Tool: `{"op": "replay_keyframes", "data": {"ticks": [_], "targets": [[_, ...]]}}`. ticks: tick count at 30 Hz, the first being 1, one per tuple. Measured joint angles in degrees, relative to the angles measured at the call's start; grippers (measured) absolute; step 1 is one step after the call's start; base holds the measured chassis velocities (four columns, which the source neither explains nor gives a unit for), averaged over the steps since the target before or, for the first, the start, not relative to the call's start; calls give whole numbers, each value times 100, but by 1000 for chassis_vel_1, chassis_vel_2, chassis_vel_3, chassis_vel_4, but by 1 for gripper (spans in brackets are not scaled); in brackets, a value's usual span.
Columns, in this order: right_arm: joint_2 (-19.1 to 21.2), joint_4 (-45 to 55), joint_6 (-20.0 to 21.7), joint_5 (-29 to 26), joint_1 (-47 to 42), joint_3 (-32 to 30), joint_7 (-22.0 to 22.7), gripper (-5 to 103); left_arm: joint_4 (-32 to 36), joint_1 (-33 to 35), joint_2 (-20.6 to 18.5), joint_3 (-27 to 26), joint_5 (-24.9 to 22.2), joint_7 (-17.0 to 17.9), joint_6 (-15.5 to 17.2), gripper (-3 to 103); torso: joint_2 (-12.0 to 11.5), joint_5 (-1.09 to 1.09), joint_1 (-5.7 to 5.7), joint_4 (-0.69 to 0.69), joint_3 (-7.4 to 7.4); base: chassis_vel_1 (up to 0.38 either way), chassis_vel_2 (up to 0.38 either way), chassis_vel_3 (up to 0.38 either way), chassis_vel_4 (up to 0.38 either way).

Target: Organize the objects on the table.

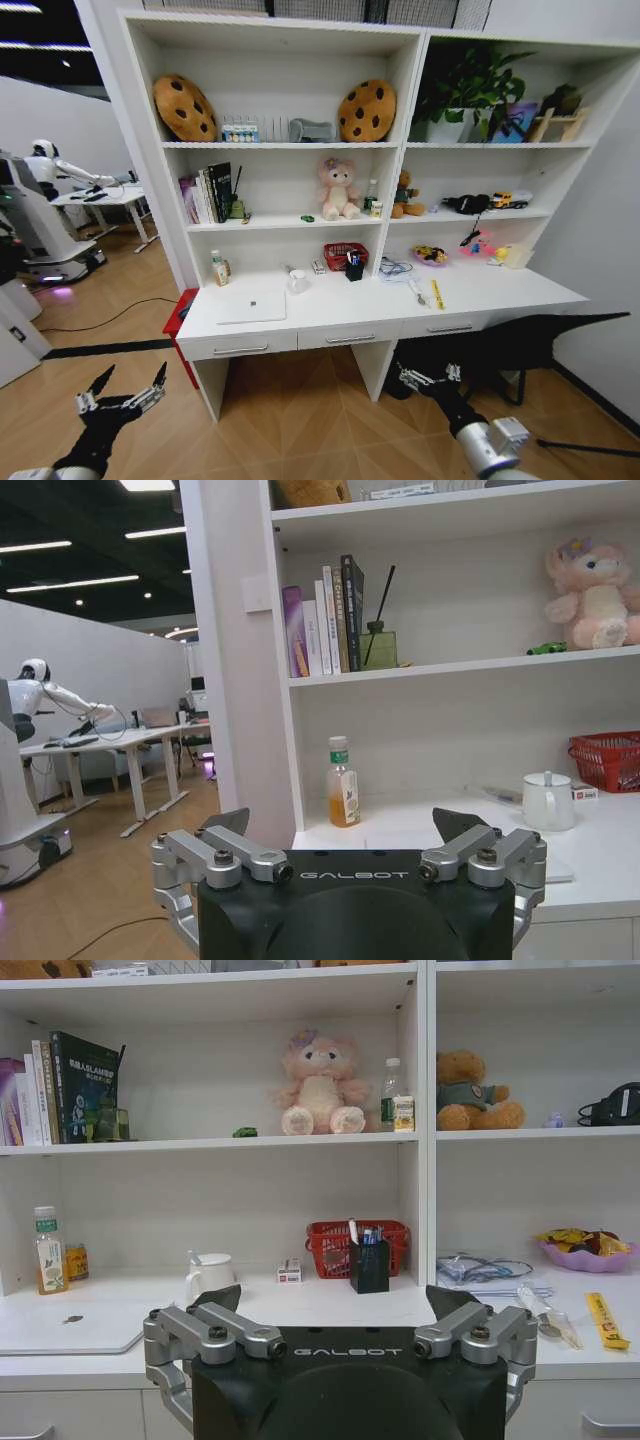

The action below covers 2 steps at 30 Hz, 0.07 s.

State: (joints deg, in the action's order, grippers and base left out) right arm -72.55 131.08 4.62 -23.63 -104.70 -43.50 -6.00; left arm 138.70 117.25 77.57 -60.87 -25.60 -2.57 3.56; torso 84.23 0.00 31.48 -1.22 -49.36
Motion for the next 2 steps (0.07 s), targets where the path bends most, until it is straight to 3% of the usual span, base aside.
{"op": "replay_keyframes", "data": {"ticks": [2], "targets": [[0,0,0,0,0,0,0,100,0,0,0,0,0,0,0,100,0,0,0,0,0,0,0,0,0]]}}
